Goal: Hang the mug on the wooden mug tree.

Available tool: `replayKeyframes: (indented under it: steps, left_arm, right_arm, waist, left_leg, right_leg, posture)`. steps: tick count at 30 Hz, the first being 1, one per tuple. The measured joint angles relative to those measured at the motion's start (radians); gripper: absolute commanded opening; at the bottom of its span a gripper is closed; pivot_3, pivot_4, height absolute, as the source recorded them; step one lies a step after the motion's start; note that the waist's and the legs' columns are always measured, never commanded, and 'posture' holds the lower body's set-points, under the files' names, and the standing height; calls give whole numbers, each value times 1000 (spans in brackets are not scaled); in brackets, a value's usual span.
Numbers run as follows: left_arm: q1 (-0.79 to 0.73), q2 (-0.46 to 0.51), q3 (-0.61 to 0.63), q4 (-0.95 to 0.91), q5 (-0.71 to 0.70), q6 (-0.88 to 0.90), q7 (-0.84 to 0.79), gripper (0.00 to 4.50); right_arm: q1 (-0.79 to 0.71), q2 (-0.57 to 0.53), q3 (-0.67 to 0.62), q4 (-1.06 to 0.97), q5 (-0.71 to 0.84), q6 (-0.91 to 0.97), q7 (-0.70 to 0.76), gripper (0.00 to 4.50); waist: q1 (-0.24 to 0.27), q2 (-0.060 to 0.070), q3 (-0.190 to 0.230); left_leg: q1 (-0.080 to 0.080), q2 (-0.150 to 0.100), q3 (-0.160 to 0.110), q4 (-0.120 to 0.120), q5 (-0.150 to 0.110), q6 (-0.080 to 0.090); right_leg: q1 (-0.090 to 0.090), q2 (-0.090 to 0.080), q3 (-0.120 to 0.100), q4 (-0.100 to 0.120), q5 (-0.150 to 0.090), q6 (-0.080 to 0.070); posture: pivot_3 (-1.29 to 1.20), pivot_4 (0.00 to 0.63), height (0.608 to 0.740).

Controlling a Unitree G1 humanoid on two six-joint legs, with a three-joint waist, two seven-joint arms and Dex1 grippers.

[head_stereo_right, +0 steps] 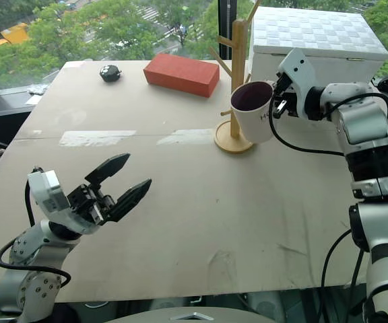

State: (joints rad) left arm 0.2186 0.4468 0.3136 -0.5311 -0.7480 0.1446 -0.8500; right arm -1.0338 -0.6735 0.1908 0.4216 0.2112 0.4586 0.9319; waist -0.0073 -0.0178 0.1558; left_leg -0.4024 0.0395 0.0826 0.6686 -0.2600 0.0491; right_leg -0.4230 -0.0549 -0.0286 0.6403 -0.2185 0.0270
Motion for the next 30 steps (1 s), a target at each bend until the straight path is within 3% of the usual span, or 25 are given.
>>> replayKeyframes:
  steps: [6,16,21,24,26,27,30]
  left_arm:
    - [43,0,32,-9,-23,-20,-2,4500]
    - [100,-10,38,-19,-29,-49,2,4500]
    - [106,-12,41,-29,-40,-61,3,4500]
    - [101,-12,41,-30,-42,-63,3,4500]
    - [93,-11,41,-30,-50,-64,3,4500]
    - [93,-10,42,-31,-56,-64,3,4500]
    - [95,-3,57,-36,-74,-64,3,4500]
  right_arm:
    - [-154,46,10,279,-79,-116,94,41]
    - [-259,109,11,442,-141,-200,239,41]
    - [-331,170,36,546,-218,-234,204,41]
    - [-339,211,34,626,-238,-278,196,928]
    - [-338,216,30,664,-239,-287,204,1953]
    - [-335,212,26,667,-239,-294,209,2212]
    - [-297,165,-16,623,-227,-319,209,3573]
  waist:
    - [-9,2,1]
    - [-7,2,1]
    - [-16,3,2]
    - [-16,3,2]
    - [-13,3,2]
    - [-12,3,2]
    - [-5,3,2]
  left_leg:
    - [1,1,2,0,0,0]
    - [1,1,3,0,0,0]
    - [2,2,4,-1,0,0]
    - [2,2,4,-1,0,0]
    - [1,1,4,-1,0,0]
    - [1,1,4,-1,0,0]
    - [0,0,3,-1,0,0]
  right_leg:
    - [-1,0,1,1,0,0]
    - [-1,-1,2,1,0,0]
    - [-1,-1,1,2,0,-1]
    - [-1,-1,1,2,0,-1]
    - [-1,-2,1,2,0,-1]
    - [-1,-2,1,1,0,-1]
    - [-1,-4,0,1,0,0]
  posture:
    - [0,150,740]
    - [0,150,740]
    - [0,150,740]
    - [0,150,740]
    - [0,150,740]
    - [0,150,740]
    - [0,150,740]
